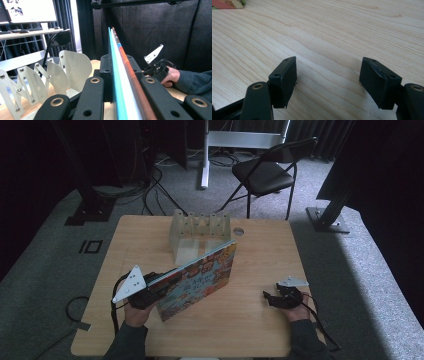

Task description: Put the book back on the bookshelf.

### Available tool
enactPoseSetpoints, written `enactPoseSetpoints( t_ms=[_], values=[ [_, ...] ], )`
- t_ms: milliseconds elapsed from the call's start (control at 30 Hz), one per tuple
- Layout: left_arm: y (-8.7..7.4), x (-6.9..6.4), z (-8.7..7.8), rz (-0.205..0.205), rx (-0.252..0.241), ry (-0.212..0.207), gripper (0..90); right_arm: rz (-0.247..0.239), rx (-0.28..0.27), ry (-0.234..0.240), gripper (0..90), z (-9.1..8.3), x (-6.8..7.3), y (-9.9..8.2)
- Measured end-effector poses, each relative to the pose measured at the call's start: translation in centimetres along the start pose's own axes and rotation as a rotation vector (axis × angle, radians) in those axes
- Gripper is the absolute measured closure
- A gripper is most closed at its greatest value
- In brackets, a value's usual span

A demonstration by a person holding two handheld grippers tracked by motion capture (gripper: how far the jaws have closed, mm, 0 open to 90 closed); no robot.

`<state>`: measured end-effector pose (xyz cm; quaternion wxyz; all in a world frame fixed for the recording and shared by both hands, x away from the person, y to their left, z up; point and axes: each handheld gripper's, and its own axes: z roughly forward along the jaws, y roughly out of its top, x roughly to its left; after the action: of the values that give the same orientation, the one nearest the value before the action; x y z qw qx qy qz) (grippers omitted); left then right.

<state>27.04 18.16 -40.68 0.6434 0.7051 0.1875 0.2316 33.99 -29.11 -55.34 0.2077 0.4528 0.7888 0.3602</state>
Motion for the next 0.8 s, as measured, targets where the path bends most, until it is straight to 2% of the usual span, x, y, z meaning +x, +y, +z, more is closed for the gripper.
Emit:
enactPoseSetpoints(
  t_ms=[800],
  values=[
    [-0.2, -0.1, -1.3, -0.011, -0.003, 0.065, 80.2, 0.0, 0.001, 0.004, 29.3, 0.0, -0.1, 0.0]
  ],
)
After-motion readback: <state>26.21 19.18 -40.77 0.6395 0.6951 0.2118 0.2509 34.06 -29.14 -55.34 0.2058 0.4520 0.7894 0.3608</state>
